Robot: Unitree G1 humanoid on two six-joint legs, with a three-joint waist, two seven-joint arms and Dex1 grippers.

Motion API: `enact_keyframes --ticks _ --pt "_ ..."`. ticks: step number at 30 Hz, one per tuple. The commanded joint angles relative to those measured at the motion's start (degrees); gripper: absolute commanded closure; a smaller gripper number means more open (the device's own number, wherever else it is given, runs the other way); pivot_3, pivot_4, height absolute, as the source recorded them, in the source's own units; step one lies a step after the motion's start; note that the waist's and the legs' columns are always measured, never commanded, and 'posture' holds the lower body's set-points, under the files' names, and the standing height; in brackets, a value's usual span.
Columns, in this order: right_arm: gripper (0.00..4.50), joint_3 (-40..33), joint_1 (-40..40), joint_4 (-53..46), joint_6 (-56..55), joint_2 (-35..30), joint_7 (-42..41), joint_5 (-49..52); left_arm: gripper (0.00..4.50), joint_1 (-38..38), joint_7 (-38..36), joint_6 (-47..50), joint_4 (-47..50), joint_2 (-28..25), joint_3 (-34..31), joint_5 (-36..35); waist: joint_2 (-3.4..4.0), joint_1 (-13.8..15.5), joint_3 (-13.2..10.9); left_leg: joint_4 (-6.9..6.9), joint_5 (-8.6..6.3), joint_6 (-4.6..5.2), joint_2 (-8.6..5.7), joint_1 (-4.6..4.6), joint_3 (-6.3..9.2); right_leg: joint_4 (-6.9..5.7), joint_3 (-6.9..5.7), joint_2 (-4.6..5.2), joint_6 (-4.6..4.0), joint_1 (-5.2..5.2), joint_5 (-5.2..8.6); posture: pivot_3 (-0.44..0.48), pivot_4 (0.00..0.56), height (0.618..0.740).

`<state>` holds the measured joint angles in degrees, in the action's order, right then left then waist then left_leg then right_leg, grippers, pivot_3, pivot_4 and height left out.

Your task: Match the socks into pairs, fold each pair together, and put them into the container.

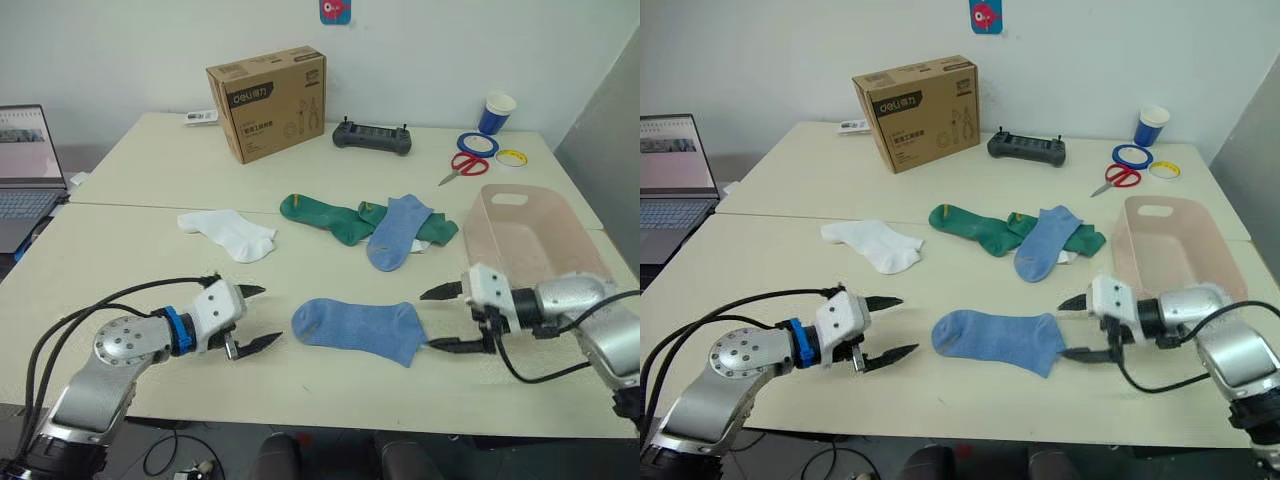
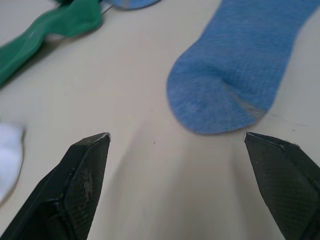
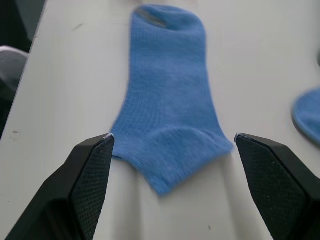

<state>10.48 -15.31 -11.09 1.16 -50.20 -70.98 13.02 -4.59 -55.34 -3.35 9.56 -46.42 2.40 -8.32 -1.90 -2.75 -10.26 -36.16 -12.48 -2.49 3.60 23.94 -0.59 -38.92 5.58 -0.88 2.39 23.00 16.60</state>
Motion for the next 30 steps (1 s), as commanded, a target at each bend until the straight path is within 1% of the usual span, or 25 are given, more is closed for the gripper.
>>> enact_keyframes --ticks 1,2,4,7,9,12,13,15,16,18,19,21,22,23,24,25,26,27,28,29,30 --pt "0.37 1.76 1.04 6.68 -22.09 0.91 1.63 -9.27 0.04 -4.91 -1.04 -11.80 -4.92 1.58 3.95 5.34 0.00 0.14 0.00 -0.01 0.00 0.00 -0.01 -0.01 -0.01 -0.02 0.00 0.00 0.00 0.00 0.00 0.000 0.150 0.740" --pt "0.37 2.21 1.09 8.92 -26.39 1.06 2.04 -11.06 0.04 -5.81 -1.50 -13.50 -6.27 1.90 5.04 6.17 0.00 0.18 0.00 -0.02 0.01 0.00 -0.02 -0.03 -0.04 -0.02 0.03 0.01 0.02 -0.03 -0.01 0.000 0.150 0.740" --pt "0.37 2.98 0.53 11.96 -31.28 1.64 2.62 -12.64 0.04 -6.70 -2.34 -16.73 -8.61 2.36 7.12 7.60 0.00 0.15 0.00 -0.05 0.01 0.00 -0.03 -0.04 -0.17 -0.02 0.15 0.02 0.03 -0.03 -0.03 0.000 0.150 0.740" --pt "0.37 3.77 -0.53 14.75 -34.89 2.56 3.74 -13.90 0.04 -7.29 -2.68 -19.83 -11.07 2.58 8.63 8.92 0.00 -0.16 0.00 -0.04 0.01 0.00 0.04 -0.05 -0.26 -0.07 0.24 0.00 -0.07 0.04 -0.09 0.000 0.150 0.740" --pt "0.37 4.95 -2.15 17.96 -37.71 3.95 5.24 -16.46 0.04 -8.82 -2.88 -20.92 -13.00 3.27 9.85 10.11 0.00 -0.12 0.02 -0.02 0.01 0.01 0.06 -0.08 -0.18 -0.11 0.19 -0.04 -0.24 0.03 -0.19 0.000 0.150 0.740" --pt "0.37 6.32 -4.06 20.89 -40.12 5.98 6.76 -18.67 0.04 -10.61 -2.94 -22.26 -15.43 3.92 11.23 11.85 0.01 -0.12 0.02 -0.04 0.04 0.05 0.06 -0.27 -0.18 -0.15 0.18 -0.05 -0.26 -0.18 -0.21 0.000 0.150 0.740" --pt "0.37 6.61 -4.37 21.34 -40.62 6.32 6.99 -18.98 0.04 -10.93 -2.77 -22.75 -15.93 4.05 11.45 12.25 0.01 -0.12 0.02 -0.05 0.05 0.06 0.06 -0.49 -0.21 -0.12 0.22 -0.04 -0.23 -0.41 -0.18 0.000 0.150 0.740" --pt "0.37 7.17 -4.75 21.48 -41.17 6.94 7.18 -18.98 0.43 -11.11 -3.35 -23.68 -16.17 4.14 11.67 11.69 -0.02 -0.16 0.03 -0.04 0.04 0.06 0.04 -1.07 -0.29 -0.07 0.29 0.03 -0.49 -0.99 0.12 0.000 0.150 0.740" --pt "0.37 7.55 -4.98 21.26 -41.41 7.33 7.32 -18.95 0.62 -11.02 -3.75 -23.74 -15.81 4.21 11.67 10.87 -0.02 -0.20 0.04 -0.03 0.04 0.06 0.04 -1.16 -0.34 -0.07 0.33 0.07 -0.50 -1.08 0.13 0.000 0.150 0.740" --pt "0.37 8.30 -5.18 20.68 -41.63 7.78 7.38 -18.67 1.29 -10.52 -4.88 -23.65 -14.64 4.13 11.55 8.82 -0.02 -0.32 0.04 -0.03 0.04 0.06 0.06 -1.19 -0.36 -0.09 0.34 0.08 -0.51 -1.09 0.11 0.000 0.150 0.740" --pt "0.37 8.61 -5.08 20.21 -41.54 8.10 7.12 -17.83 1.51 -10.20 -5.40 -23.55 -14.11 3.97 11.45 8.13 -0.02 -0.39 0.04 -0.03 0.04 0.06 0.08 -1.19 -0.35 -0.10 0.33 0.07 -0.51 -1.09 0.11 0.000 0.150 0.740" --pt "0.37 8.91 -4.95 19.76 -41.55 8.39 6.77 -16.91 2.27 -9.94 -5.81 -23.47 -13.87 3.67 11.37 8.17 -0.02 -0.43 0.04 0.00 0.04 0.06 0.11 -1.18 -0.31 -0.11 0.28 0.04 -0.55 -1.07 0.13 0.000 0.150 0.740" --pt "0.55 9.14 -4.79 19.37 -41.29 8.59 6.36 -15.90 2.51 -10.12 -5.40 -23.47 -14.75 3.68 11.53 9.36 -0.02 -0.42 0.04 0.03 0.04 0.06 0.11 -1.18 -0.29 -0.13 0.25 0.04 -0.55 -1.06 0.10 0.000 0.150 0.740" --pt "0.75 9.39 -4.63 18.99 -40.68 8.74 5.81 -14.78 2.85 -10.30 -5.09 -23.43 -15.42 3.79 11.65 10.18 -0.02 -0.38 0.04 0.05 0.04 0.07 0.11 -1.17 -0.25 -0.14 0.20 0.04 -0.63 -1.06 -0.01 0.000 0.150 0.740" --pt "1.06 9.62 -4.59 18.81 -40.27 8.77 5.47 -14.12 3.22 -10.47 -4.97 -23.36 -15.90 3.87 11.83 10.77 -0.02 -0.34 0.04 0.07 0.04 0.07 0.11 -1.14 -0.19 -0.14 0.15 0.02 -0.61 -1.05 -0.03 0.000 0.150 0.740" --pt "1.28 9.73 -4.60 18.76 -39.95 8.76 5.30 -13.71 3.46 -10.64 -4.86 -23.07 -16.20 4.00 11.94 11.13 -0.02 -0.31 0.04 0.08 0.04 0.07 0.11 -1.12 -0.15 -0.14 0.12 0.00 -0.61 -1.05 -0.03 0.000 0.150 0.740" --pt "1.73 9.64 -4.58 18.63 -39.64 8.81 5.31 -13.30 3.87 -10.66 -4.67 -22.65 -16.24 4.17 11.80 11.15 -0.01 -0.30 0.03 0.10 0.03 0.07 0.10 -1.11 -0.14 -0.14 0.11 0.00 -0.62 -1.04 -0.02 0.000 0.150 0.740" --pt "1.99 9.48 -4.58 18.46 -39.11 8.86 5.31 -12.63 4.09 -10.71 -4.45 -22.15 -16.27 4.38 11.61 10.98 -0.01 -0.29 0.03 0.10 0.03 0.08 0.10 -1.10 -0.15 -0.15 0.12 0.00 -0.61 -1.02 -0.02 0.000 0.150 0.740" --pt "2.42 9.06 -4.57 18.08 -37.89 8.69 4.95 -11.20 4.47 -10.72 -4.21 -20.85 -16.10 4.73 11.21 10.26 -0.01 -0.29 0.03 0.10 0.03 0.08 0.10 -1.07 -0.15 -0.14 0.12 0.00 -0.61 -1.01 -0.02 0.000 0.150 0.740" --pt "2.68 8.78 -4.56 17.79 -37.00 8.54 4.65 -10.16 4.50 -10.72 -4.07 -19.92 -15.94 4.96 10.92 9.73 -0.01 -0.29 0.03 0.10 0.03 0.08 0.09 -1.07 -0.16 -0.14 0.13 0.01 -0.60 -1.01 -0.02 0.000 0.150 0.740" --pt "3.05 8.38 -4.54 17.49 -35.92 8.34 4.35 -8.99 4.50 -10.66 -4.04 -19.14 -15.80 5.08 10.71 9.23 -0.01 -0.25 0.03 0.10 0.03 0.08 0.09 -1.07 -0.16 -0.14 0.13 0.01 -0.60 -1.01 -0.02 0.000 0.150 0.740"
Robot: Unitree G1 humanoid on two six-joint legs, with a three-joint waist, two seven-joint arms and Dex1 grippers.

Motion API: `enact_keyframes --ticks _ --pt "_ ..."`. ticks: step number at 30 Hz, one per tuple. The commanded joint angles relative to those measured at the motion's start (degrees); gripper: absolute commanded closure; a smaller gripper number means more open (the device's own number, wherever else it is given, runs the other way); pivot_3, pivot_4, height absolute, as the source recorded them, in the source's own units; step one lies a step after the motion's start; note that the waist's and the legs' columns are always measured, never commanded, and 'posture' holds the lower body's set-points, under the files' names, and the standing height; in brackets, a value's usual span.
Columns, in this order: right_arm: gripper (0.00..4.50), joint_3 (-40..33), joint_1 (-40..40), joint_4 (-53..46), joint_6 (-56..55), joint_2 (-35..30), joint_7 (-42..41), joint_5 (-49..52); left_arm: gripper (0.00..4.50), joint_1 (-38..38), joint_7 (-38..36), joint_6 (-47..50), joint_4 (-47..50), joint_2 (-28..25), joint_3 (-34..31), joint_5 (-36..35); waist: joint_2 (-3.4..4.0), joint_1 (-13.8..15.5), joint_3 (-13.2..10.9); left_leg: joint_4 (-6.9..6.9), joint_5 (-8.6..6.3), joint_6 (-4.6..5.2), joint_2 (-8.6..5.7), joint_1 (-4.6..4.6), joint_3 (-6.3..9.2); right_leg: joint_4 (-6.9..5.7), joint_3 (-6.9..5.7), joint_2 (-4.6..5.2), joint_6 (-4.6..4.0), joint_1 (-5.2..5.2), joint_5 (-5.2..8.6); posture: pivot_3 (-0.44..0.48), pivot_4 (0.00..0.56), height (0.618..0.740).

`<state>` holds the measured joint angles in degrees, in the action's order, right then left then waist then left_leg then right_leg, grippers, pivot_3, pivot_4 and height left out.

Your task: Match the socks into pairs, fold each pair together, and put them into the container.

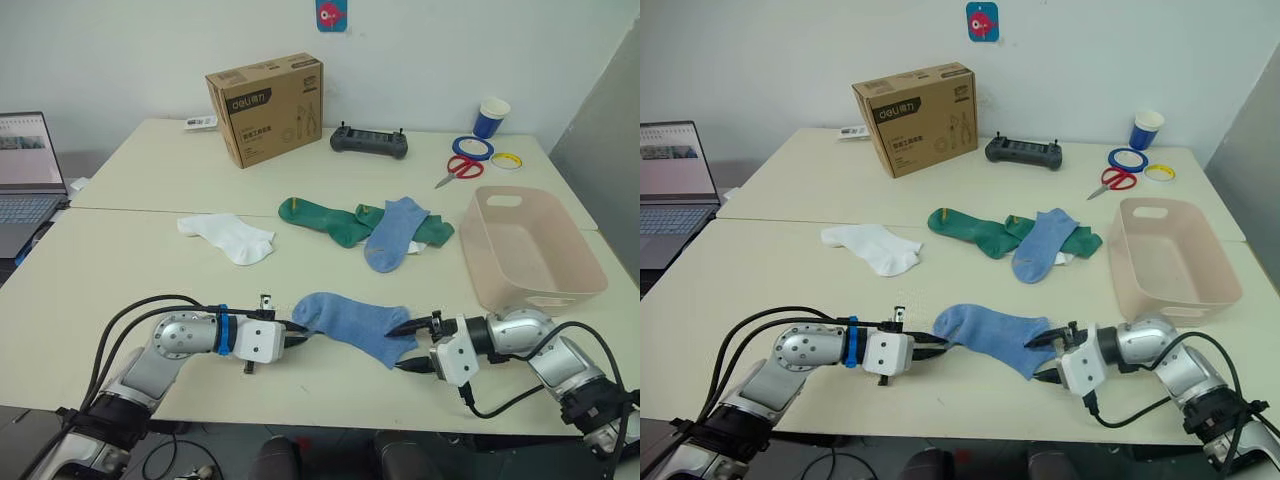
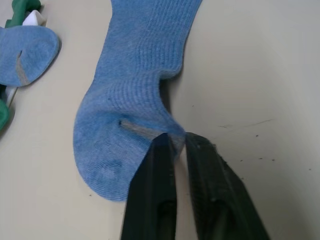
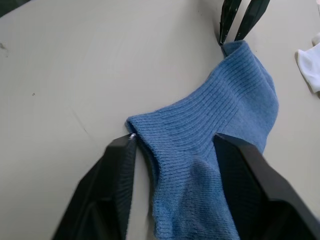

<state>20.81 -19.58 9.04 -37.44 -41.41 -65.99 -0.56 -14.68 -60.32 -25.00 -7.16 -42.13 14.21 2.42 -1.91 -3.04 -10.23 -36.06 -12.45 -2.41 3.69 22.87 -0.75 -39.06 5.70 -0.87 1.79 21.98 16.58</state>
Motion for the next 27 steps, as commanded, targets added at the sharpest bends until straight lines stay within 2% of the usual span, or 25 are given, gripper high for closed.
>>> enact_keyframes --ticks 1,4,5,12,19,26,27 --pt "3.37 -2.17 -0.24 -2.89 3.44 -0.61 -0.85 5.35 4.50 -0.50 0.93 3.05 1.06 0.85 -1.23 -1.78 0.00 0.07 0.00 0.00 0.00 0.00 0.00 0.00 0.00 0.00 -0.01 0.01 0.01 0.00 -0.01 0.000 0.150 0.740" --pt "4.40 -3.30 0.73 -5.48 8.91 -1.27 -2.29 10.40 4.50 -0.22 0.75 4.69 1.48 1.08 -1.73 -2.99 0.00 0.09 0.00 -0.01 0.00 0.00 0.00 -0.01 0.01 -0.01 -0.01 0.01 0.01 0.00 -0.01 0.000 0.150 0.740" --pt "4.46 -3.87 1.28 -6.77 11.87 -1.39 -2.64 12.57 4.50 -0.17 0.82 6.33 1.82 1.34 -2.31 -4.28 0.00 0.10 0.00 -0.01 0.00 0.00 0.00 -0.01 0.02 -0.02 -0.01 0.01 0.01 0.00 -0.01 0.000 0.150 0.740" --pt "4.46 -7.55 3.47 -14.00 28.09 -1.80 -2.70 21.00 4.50 0.92 -1.04 14.96 4.93 0.43 -5.89 -11.42 0.00 0.10 0.00 0.00 0.00 0.00 0.01 0.02 0.11 -0.02 -0.10 -0.01 0.07 0.00 0.00 0.000 0.150 0.740" --pt "4.46 -10.65 5.21 -23.07 46.62 -2.09 -1.15 29.53 4.50 4.22 -3.64 29.77 15.57 -1.31 -9.95 -21.67 0.01 0.10 -0.01 0.00 0.00 -0.01 0.00 0.08 0.17 -0.02 -0.16 -0.02 0.33 0.03 0.15 0.000 0.150 0.740" --pt "4.46 -13.89 6.47 -33.23 62.57 -4.10 0.98 38.91 4.50 8.78 -7.63 40.43 26.92 -8.94 -14.41 -28.76 0.00 -0.12 -0.04 0.02 -0.01 -0.01 0.01 0.10 0.20 0.00 -0.16 -0.03 0.32 0.08 0.18 0.000 0.150 0.740" --pt "4.46 -15.27 7.07 -35.08 67.28 -5.29 1.61 43.53 4.50 10.86 -9.78 45.00 30.37 -12.45 -16.28 -32.57 0.00 -0.11 -0.04 0.02 -0.01 -0.02 0.02 0.11 0.21 0.01 -0.17 -0.03 0.28 0.09 0.20 0.000 0.150 0.740"
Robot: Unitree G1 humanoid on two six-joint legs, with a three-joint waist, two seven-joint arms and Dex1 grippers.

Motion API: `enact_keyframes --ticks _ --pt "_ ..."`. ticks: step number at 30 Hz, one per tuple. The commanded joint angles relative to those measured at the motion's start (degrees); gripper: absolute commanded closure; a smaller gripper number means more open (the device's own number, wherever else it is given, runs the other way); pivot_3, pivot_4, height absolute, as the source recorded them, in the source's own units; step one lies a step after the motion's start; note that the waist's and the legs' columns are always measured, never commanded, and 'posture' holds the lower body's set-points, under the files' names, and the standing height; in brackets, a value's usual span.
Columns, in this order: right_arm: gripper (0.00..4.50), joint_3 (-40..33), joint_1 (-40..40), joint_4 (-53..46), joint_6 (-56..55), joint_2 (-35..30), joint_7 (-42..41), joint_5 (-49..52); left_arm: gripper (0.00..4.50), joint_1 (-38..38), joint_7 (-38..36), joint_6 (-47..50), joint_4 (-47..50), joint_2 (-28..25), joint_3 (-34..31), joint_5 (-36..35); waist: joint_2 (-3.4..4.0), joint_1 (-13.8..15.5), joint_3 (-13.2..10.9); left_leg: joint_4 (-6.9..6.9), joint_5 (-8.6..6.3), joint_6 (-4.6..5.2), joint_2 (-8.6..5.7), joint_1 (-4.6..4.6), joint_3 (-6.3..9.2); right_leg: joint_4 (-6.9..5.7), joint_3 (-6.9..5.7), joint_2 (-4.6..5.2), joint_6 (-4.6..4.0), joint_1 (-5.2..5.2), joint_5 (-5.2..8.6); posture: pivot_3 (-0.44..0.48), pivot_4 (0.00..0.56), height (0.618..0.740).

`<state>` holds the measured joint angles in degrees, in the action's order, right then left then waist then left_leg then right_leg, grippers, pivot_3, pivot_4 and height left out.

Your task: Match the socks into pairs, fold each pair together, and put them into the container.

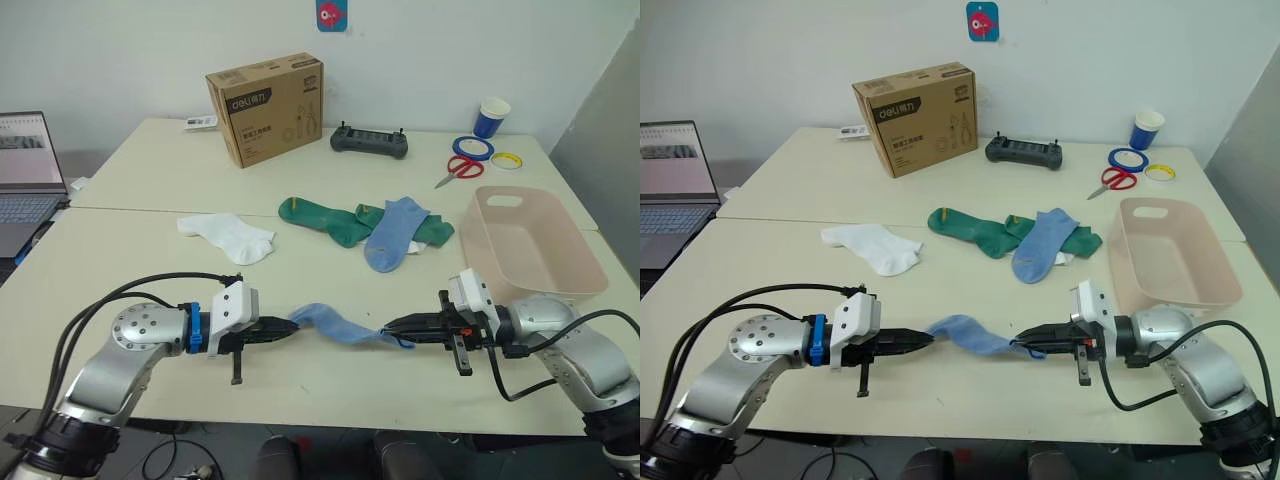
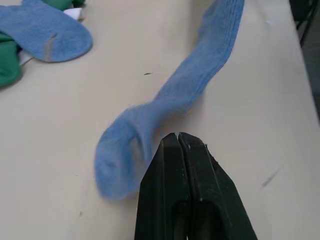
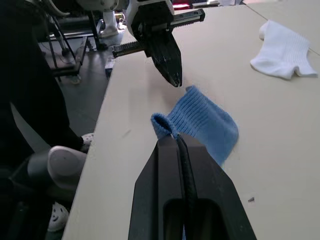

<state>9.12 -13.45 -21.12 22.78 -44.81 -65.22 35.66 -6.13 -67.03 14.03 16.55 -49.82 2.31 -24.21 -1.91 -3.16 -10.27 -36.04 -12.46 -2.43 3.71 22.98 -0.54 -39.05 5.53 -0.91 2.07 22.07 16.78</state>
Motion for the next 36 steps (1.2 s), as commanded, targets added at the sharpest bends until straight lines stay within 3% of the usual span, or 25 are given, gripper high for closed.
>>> enact_keyframes --ticks 1,4,7,12,16,25,33,36 --pt "4.46 -4.66 1.33 -6.19 10.49 -2.63 1.34 10.61 4.50 3.82 -4.54 9.29 9.09 -7.21 -5.72 -8.73 -0.07 -0.01 -0.04 0.00 0.00 0.00 -0.01 0.00 -0.01 0.01 0.01 0.01 -0.06 0.00 0.04 0.000 0.150 0.740" --pt "4.46 -7.19 2.34 -8.01 18.79 -3.85 3.52 18.93 4.50 5.82 -6.54 18.42 13.77 -12.68 -9.36 -17.41 -0.04 -0.07 -0.07 0.05 0.00 0.00 0.01 0.03 -0.04 0.01 0.01 0.08 -0.11 0.06 0.09 0.000 0.150 0.740" --pt "4.46 -7.30 3.67 -7.46 20.94 -3.37 4.65 19.09 4.50 3.43 -6.31 24.61 13.92 -14.98 -10.28 -21.85 -0.09 0.09 -0.10 0.03 0.00 0.00 -0.01 0.02 0.04 0.02 -0.04 0.06 -0.24 0.09 0.18 0.000 0.150 0.740" --pt "4.46 -6.91 2.58 -5.32 19.47 -1.57 5.28 15.21 4.50 2.44 -3.02 12.12 9.75 -9.14 -5.34 -9.01 -0.03 0.04 -0.14 0.00 0.00 -0.01 -0.09 -0.01 -0.06 0.04 0.08 0.07 -0.23 0.14 0.17 0.000 0.150 0.740" --pt "4.50 -7.32 1.41 -6.51 21.52 -1.24 6.12 16.34 3.62 4.57 -0.76 3.81 8.63 -3.65 -2.72 -2.88 -0.06 -0.09 -0.14 0.03 -0.01 -0.01 -0.05 0.09 -0.18 0.09 0.16 0.07 -0.22 0.17 0.17 0.000 0.150 0.740" --pt "4.50 -8.08 -0.34 -5.71 24.20 -1.56 6.10 16.71 0.74 4.83 3.29 -19.84 -1.34 3.71 4.71 15.38 -0.05 0.21 -0.14 0.10 -0.02 0.00 -0.04 0.22 0.02 0.09 0.01 0.01 -0.10 0.22 0.12 0.000 0.150 0.740" --pt "4.50 -8.83 -0.33 -5.82 25.14 -1.67 5.92 16.43 0.74 2.29 8.89 -23.88 -8.45 7.77 7.22 22.07 -0.05 0.26 -0.13 0.06 -0.01 0.00 -0.05 0.22 -0.04 0.08 0.05 0.04 -0.04 0.21 0.08 0.000 0.150 0.740" --pt "4.50 -8.88 -0.01 -6.27 25.08 -1.92 5.73 15.91 1.65 0.25 10.09 -28.04 -10.62 8.20 7.45 24.41 -0.05 0.27 -0.13 0.06 -0.01 0.00 -0.06 0.21 0.00 0.07 0.02 0.04 0.06 0.20 0.02 0.000 0.150 0.740"
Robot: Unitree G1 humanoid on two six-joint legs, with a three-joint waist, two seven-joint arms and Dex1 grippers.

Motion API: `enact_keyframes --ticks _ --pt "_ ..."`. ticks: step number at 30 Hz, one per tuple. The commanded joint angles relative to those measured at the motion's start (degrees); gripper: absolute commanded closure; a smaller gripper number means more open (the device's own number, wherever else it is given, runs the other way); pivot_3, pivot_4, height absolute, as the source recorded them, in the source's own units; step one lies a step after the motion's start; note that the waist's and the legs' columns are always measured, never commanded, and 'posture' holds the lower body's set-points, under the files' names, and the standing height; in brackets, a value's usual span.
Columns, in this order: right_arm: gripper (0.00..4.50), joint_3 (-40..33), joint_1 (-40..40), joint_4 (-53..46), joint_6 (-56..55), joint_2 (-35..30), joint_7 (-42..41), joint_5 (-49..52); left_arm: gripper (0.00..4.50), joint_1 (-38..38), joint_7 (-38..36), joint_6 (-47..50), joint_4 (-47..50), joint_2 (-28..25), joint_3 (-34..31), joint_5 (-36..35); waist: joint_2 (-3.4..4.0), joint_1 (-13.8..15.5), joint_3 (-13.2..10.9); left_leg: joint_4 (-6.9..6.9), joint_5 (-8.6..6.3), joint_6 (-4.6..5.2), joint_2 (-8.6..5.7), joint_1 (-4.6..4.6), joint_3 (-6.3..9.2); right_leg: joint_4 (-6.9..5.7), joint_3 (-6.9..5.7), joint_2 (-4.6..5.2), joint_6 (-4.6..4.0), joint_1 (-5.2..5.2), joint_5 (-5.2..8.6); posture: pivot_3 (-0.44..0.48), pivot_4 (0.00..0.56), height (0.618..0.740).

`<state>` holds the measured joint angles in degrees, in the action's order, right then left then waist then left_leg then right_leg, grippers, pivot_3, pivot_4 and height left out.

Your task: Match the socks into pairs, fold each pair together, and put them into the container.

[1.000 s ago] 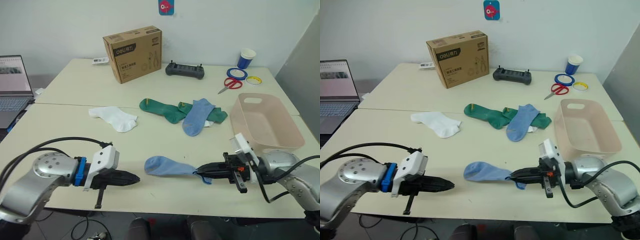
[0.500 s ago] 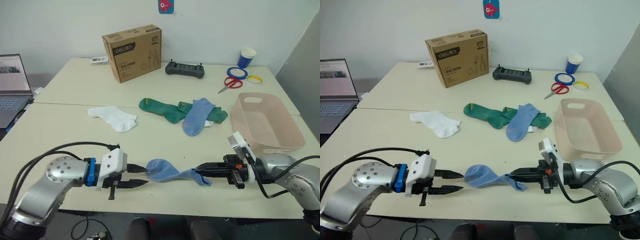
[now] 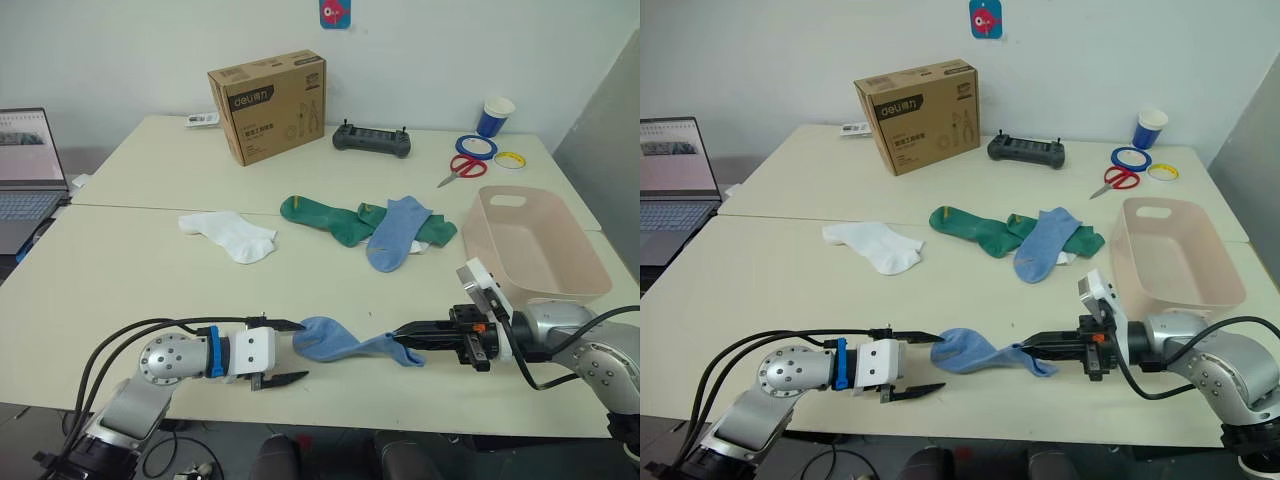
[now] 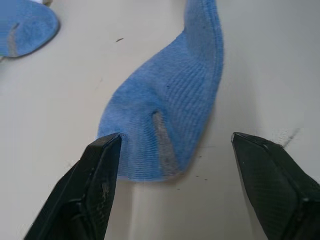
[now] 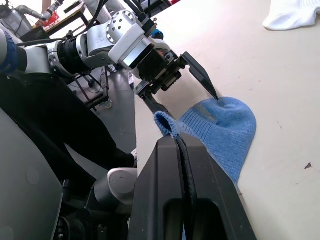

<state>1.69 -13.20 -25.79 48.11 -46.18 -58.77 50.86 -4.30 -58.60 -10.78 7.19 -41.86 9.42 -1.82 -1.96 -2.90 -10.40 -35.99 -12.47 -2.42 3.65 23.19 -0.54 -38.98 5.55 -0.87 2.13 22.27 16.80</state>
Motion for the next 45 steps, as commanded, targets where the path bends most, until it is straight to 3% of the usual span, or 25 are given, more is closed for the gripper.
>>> enact_keyframes --ticks 1,9,16,18,24,27,30,32,34,37,41,45 --pt "4.50 -1.45 -0.22 -1.69 -0.20 -0.56 -0.72 0.71 1.95 -1.79 1.72 -2.92 -1.48 0.30 0.24 1.88 0.00 0.00 0.00 0.00 0.00 0.00 0.00 0.00 0.01 0.00 0.00 -0.01 0.01 0.00 -0.01 0.000 0.150 0.740" --pt "4.50 -1.25 -0.64 -0.58 -0.55 0.17 -0.30 0.12 4.47 -1.92 -0.45 -2.92 -0.87 -1.22 -0.84 -0.14 0.00 -0.12 0.00 0.02 0.00 0.00 0.02 0.06 0.05 0.00 -0.05 -0.02 0.03 0.03 -0.01 0.000 0.150 0.740" --pt "4.50 -1.14 -0.05 -1.45 0.02 0.02 -0.74 0.95 4.47 0.20 -5.15 3.77 4.92 -5.94 -2.73 -6.39 0.00 -0.25 0.00 0.02 0.00 0.00 0.03 0.05 0.03 0.00 -0.03 -0.02 0.02 0.03 -0.01 0.000 0.150 0.740" --pt "4.50 -1.51 0.50 -2.15 0.94 0.12 -0.47 2.29 4.47 2.60 -8.74 8.24 10.96 -10.23 -4.61 -10.79 -0.03 -0.35 -0.02 0.02 0.00 0.00 0.04 0.05 0.03 0.00 -0.04 -0.02 0.02 0.03 0.00 0.000 0.150 0.740" --pt "4.50 -5.11 2.21 -4.81 7.55 -2.68 -0.31 11.48 4.47 9.66 -17.66 28.36 26.83 -24.64 -14.64 -31.24 0.08 -0.40 -0.08 0.08 0.00 0.00 0.11 0.06 0.05 -0.01 -0.10 0.00 -0.11 0.08 0.08 0.000 0.150 0.740" --pt "4.50 -5.93 3.39 -4.64 12.64 -3.97 1.01 17.96 4.47 6.34 -18.60 41.70 27.97 -29.12 -15.67 -42.66 0.08 -0.19 -0.10 0.07 0.00 0.00 0.09 0.05 0.10 0.00 -0.14 0.02 -0.32 0.05 0.20 0.000 0.150 0.740" --pt "4.50 -5.32 3.80 -2.71 13.56 -2.74 3.64 17.49 4.47 2.14 -20.26 42.95 23.54 -29.79 -9.19 -36.91 0.11 -0.21 -0.12 0.03 0.00 0.00 0.02 -0.03 0.09 0.00 -0.10 0.02 -0.37 0.03 0.23 0.000 0.150 0.740" --pt "4.50 -3.87 3.00 1.00 14.23 -0.56 6.77 15.23 4.47 -4.10 -21.66 40.15 15.17 -26.16 -1.06 -28.36 0.13 -0.33 -0.12 0.02 0.00 -0.01 -0.02 -0.15 0.00 0.00 0.01 0.01 -0.36 0.03 0.23 0.000 0.150 0.740" --pt "4.50 -2.58 2.47 3.10 13.86 0.53 7.88 12.56 4.47 -9.37 -22.91 40.29 9.59 -22.96 3.66 -24.91 0.09 -0.37 -0.14 0.01 -0.01 -0.01 -0.05 -0.29 0.02 0.03 0.00 0.01 -0.36 0.06 0.23 0.000 0.150 0.740" --pt "4.50 -1.30 1.36 5.49 10.90 1.79 8.17 7.79 4.47 -15.53 -25.61 41.10 4.03 -18.93 7.21 -23.01 0.02 -0.34 -0.13 0.00 0.00 -0.01 -0.04 -0.03 -0.01 0.01 0.03 -0.03 -0.35 0.03 0.21 0.000 0.150 0.740" --pt "4.50 -0.10 -1.57 10.23 8.16 2.88 7.11 2.72 4.47 -24.39 -28.30 40.12 -6.05 -12.55 11.96 -18.57 0.02 -0.07 -0.12 -0.11 0.00 0.01 -0.05 0.87 0.10 -0.07 -0.05 -0.10 0.09 0.82 -0.05 0.000 0.150 0.740" --pt "4.50 0.82 -3.75 13.94 5.75 3.95 6.22 -1.63 4.47 -32.40 -30.12 33.19 -17.97 -6.11 15.17 -12.19 0.02 0.25 -0.12 -0.14 0.01 0.01 -0.02 1.06 0.24 -0.07 -0.14 -0.23 0.05 0.96 -0.07 0.000 0.150 0.740"
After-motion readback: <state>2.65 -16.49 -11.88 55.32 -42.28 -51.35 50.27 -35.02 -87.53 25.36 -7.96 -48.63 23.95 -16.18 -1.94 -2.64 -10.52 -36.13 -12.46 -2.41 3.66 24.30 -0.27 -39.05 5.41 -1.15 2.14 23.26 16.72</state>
